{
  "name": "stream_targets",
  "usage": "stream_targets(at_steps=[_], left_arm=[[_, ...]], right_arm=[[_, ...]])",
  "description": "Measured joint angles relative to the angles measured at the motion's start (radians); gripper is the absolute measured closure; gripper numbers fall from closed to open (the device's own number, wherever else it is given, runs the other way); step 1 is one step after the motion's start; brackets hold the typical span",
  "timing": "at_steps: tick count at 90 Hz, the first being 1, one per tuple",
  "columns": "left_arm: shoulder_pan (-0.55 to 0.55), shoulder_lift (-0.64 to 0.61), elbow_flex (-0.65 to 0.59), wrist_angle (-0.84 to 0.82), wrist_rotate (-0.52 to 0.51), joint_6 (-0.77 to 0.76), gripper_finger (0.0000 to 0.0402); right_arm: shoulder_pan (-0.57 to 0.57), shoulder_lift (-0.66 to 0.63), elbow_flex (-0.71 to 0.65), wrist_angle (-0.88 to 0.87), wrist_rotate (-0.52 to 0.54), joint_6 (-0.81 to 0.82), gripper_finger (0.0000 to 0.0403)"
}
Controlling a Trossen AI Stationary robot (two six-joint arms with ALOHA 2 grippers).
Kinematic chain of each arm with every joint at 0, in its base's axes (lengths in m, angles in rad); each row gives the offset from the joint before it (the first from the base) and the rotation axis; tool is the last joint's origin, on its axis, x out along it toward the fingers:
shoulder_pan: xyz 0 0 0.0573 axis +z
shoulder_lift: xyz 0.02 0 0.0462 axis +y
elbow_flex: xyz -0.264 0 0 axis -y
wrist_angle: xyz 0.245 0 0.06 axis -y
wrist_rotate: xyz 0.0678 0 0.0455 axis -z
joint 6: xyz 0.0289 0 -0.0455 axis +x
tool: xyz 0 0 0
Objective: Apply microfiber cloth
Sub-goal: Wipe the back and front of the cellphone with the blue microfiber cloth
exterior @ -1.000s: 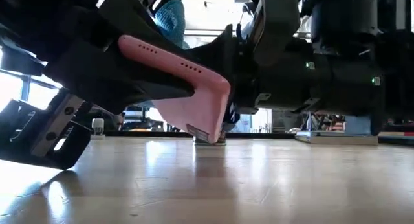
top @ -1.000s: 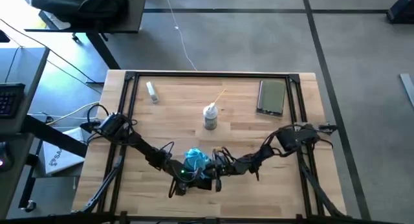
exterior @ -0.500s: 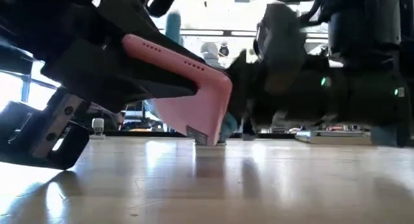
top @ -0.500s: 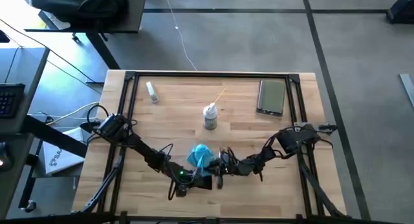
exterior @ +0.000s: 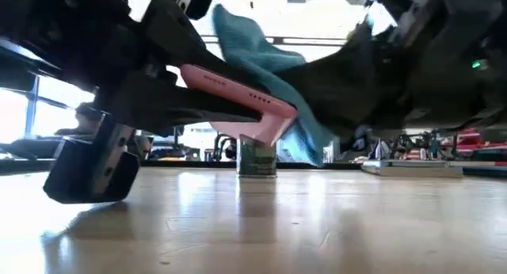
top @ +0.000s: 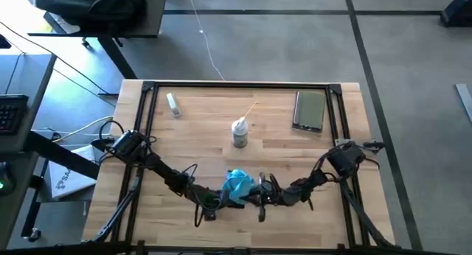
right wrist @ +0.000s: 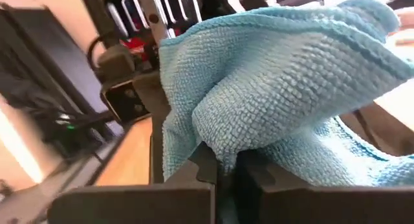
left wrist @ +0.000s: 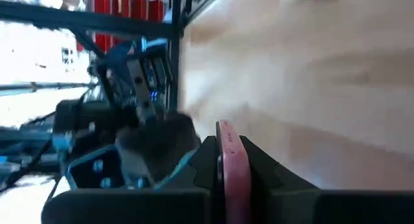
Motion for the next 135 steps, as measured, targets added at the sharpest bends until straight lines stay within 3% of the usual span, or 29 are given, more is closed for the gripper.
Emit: stream_targets(at_steps=[26, 52, 64, 92, 111, 121, 135], left_arm=[[0.007, -0.001, 0.0, 0.004, 0.032, 0.074, 0.0389], [0.004, -0.004, 0.035, -0.052, 0.076, 0.151, 0.0389], [-0.005, -0.005, 0.04, -0.068, 0.082, 0.195, 0.0389], [-0.019, -0.006, 0.043, -0.066, 0.093, 0.183, 0.0389], [-0.022, -0.013, 0.049, -0.035, 0.105, 0.186, 0.0389], [-0.022, -0.014, 0.049, -0.038, 0.144, 0.158, 0.039], [-0.014, -0.014, 0.048, -0.046, 0.23, 0.091, 0.039]], right_arm=[[0.043, -0.045, 0.024, -0.158, 0.158, -0.035, 0.0403], [-0.057, -0.047, 0.144, -0.253, 0.044, -0.217, 0.0403], [-0.089, -0.049, 0.151, -0.266, 0.041, -0.259, 0.0403], [-0.111, -0.065, 0.095, -0.24, 0.236, -0.332, 0.0403], [-0.093, -0.224, -0.017, -0.269, 0.293, -0.406, 0.0403], [-0.078, -0.339, -0.098, -0.348, 0.272, -0.347, 0.0403], [-0.073, -0.443, -0.147, -0.455, 0.049, -0.231, 0.0403]])
